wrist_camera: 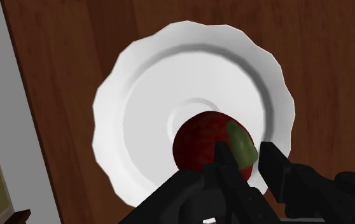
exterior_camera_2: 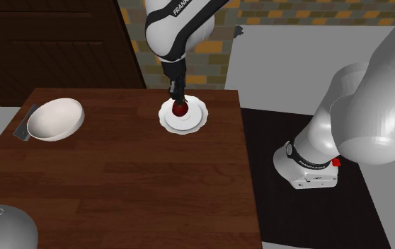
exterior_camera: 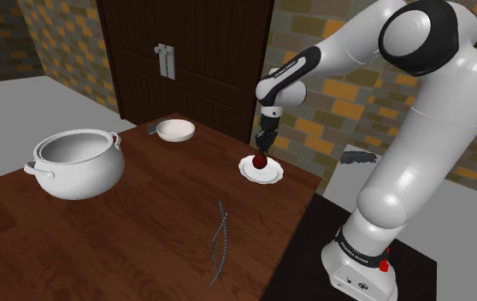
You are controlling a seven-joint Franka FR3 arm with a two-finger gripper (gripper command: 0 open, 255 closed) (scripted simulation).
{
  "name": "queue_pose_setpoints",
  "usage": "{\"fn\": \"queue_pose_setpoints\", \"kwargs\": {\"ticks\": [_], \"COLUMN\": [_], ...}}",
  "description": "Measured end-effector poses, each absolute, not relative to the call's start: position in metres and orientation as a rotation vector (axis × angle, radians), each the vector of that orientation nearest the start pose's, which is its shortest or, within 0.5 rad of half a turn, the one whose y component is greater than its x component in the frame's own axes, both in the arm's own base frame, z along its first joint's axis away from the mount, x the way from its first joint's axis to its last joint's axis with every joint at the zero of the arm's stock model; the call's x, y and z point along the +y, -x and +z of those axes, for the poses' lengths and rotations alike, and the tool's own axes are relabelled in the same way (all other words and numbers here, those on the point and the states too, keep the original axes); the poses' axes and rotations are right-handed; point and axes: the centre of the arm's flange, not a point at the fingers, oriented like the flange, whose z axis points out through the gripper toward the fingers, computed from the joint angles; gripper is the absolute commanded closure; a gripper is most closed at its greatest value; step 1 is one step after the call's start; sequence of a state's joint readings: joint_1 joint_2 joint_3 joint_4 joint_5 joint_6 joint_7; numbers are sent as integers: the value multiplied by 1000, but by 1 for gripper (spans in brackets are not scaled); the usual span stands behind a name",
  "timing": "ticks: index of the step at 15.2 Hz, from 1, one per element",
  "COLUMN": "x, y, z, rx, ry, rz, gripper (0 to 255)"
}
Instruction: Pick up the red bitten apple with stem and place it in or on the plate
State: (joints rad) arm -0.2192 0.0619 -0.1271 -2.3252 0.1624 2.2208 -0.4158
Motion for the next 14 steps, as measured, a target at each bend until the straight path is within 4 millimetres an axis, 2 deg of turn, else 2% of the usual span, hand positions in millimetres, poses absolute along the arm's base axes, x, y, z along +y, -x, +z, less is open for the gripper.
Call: {"fn": "queue_pose_setpoints", "kwargs": {"ticks": [4,5,11,14], "x": [-163,-163,-163,-170], "y": [-467,-467,-467,-471], "z": [299,299,299,324], "rx": [59,59,59,60], "ry": [2970,2970,2971,2971], "rz": [165,165,165,163], "gripper": [255,0,0,0]}}
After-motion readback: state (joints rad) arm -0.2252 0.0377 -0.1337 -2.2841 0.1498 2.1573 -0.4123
